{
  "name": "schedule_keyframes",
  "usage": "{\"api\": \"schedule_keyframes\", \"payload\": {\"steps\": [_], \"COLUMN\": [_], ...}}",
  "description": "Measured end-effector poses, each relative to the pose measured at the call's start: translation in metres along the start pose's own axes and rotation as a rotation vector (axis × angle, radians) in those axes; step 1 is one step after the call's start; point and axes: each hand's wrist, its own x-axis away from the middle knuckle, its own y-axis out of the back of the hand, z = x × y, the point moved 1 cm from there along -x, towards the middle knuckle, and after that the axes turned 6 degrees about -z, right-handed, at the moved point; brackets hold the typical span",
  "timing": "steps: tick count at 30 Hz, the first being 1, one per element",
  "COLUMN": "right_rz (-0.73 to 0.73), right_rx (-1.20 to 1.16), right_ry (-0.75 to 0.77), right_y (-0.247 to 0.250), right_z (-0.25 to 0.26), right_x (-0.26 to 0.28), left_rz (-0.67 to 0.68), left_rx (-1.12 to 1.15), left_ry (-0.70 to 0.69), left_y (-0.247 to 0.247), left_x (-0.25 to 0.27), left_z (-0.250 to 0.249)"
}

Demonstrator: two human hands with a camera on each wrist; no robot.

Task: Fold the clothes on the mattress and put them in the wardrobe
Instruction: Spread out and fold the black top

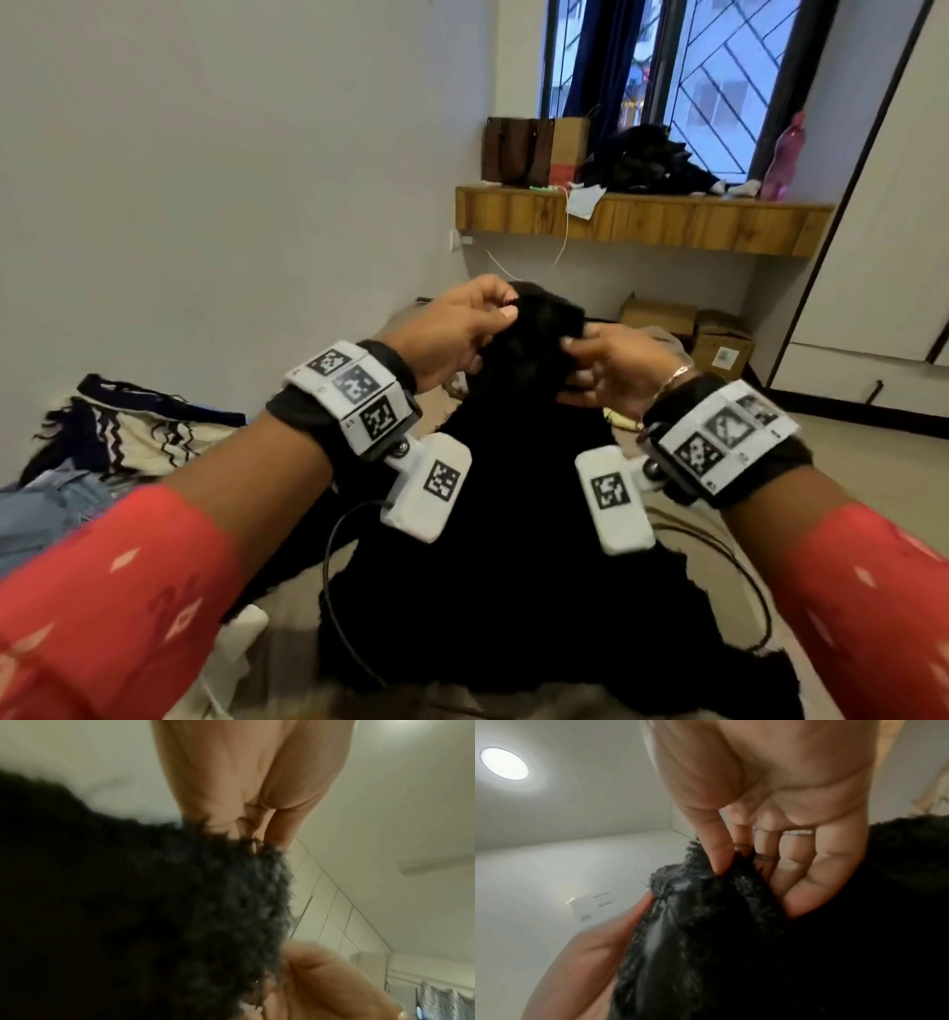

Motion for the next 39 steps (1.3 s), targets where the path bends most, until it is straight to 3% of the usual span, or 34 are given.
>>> {"api": "schedule_keyframes", "payload": {"steps": [6, 8, 10, 12, 15, 18, 21, 24, 28, 32, 34, 39], "right_rz": [-0.054, -0.033, -0.038, 0.006, 0.081, 0.174, 0.107, 0.084, 0.057, 0.218, 0.181, -0.119], "right_rx": [-0.274, -0.316, -0.207, -0.087, -0.051, -0.002, 0.087, 0.136, 0.099, 0.183, 0.333, 1.098], "right_ry": [0.274, 0.335, 0.355, 0.36, 0.366, 0.358, 0.412, 0.444, 0.449, 0.407, 0.381, 0.34], "right_y": [0.048, 0.058, 0.066, 0.059, 0.056, 0.054, 0.046, 0.047, 0.053, 0.08, 0.096, 0.11], "right_z": [0.114, 0.143, 0.155, 0.156, 0.147, 0.139, 0.14, 0.144, 0.139, 0.131, 0.121, 0.074], "right_x": [0.012, 0.02, 0.02, 0.03, 0.036, 0.049, 0.065, 0.073, 0.067, 0.063, 0.057, 0.022], "left_rz": [0.096, 0.011, -0.148, -0.173, 0.009, 0.058, 0.046, -0.038, -0.104, -0.304, -0.387, -0.58], "left_rx": [-0.105, -0.083, -0.089, -0.167, -0.3, -0.29, -0.191, -0.016, 0.006, -0.017, -0.132, -0.524], "left_ry": [-0.218, -0.254, -0.277, -0.187, 0.056, 0.123, 0.158, 0.049, -0.023, -0.125, -0.212, -0.413], "left_y": [-0.015, -0.011, -0.002, 0.005, 0.003, -0.01, -0.019, -0.028, -0.036, -0.014, 0.002, 0.025], "left_x": [-0.013, -0.019, -0.024, -0.026, -0.023, -0.015, -0.014, -0.019, -0.022, -0.032, -0.034, -0.034], "left_z": [-0.071, -0.086, -0.087, -0.076, -0.044, -0.014, 0.005, 0.009, -0.004, -0.026, -0.036, -0.058]}}
